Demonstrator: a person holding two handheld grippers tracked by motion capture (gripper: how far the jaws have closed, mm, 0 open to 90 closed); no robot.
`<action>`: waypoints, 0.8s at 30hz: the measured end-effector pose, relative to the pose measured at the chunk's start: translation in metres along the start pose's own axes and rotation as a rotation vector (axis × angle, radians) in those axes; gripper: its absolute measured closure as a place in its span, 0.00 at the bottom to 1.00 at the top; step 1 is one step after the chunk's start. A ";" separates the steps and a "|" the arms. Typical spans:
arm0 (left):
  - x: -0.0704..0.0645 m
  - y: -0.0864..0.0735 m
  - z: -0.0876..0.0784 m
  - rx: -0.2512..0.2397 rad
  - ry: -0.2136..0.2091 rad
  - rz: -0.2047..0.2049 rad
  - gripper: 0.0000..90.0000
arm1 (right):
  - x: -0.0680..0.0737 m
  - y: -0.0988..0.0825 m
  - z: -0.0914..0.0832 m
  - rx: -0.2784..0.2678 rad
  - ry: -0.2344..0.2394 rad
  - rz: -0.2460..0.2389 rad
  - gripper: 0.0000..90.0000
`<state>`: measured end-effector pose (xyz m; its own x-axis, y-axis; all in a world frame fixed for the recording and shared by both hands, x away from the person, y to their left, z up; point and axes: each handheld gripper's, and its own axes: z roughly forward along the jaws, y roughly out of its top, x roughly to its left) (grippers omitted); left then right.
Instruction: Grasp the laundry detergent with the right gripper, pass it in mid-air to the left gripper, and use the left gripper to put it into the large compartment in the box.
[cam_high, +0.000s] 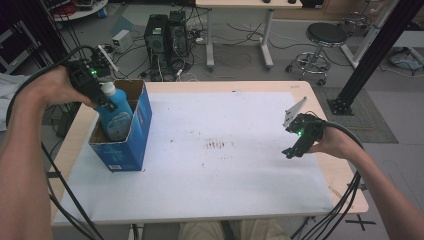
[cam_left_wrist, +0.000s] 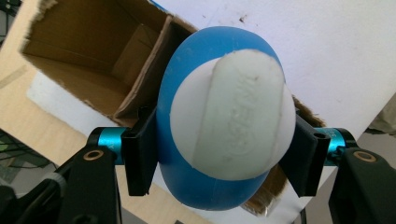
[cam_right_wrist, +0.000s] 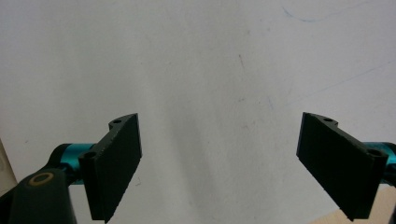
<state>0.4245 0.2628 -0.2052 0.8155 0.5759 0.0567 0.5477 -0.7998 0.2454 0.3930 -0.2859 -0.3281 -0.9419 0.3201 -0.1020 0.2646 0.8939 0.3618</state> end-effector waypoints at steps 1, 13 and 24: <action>0.000 -0.001 0.005 0.003 -0.003 0.000 0.42 | 0.000 0.000 0.001 0.000 0.001 0.000 0.15; 0.000 -0.012 0.045 0.031 -0.021 0.023 0.42 | 0.002 0.000 0.007 0.009 0.006 -0.008 0.15; -0.002 -0.015 0.065 0.059 -0.023 0.037 0.42 | 0.003 0.000 0.009 0.008 0.005 -0.006 0.15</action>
<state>0.4274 0.2624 -0.2722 0.8391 0.5423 0.0419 0.5267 -0.8294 0.1862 0.3920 -0.2817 -0.3371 -0.9445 0.3131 -0.0995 0.2605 0.8982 0.3540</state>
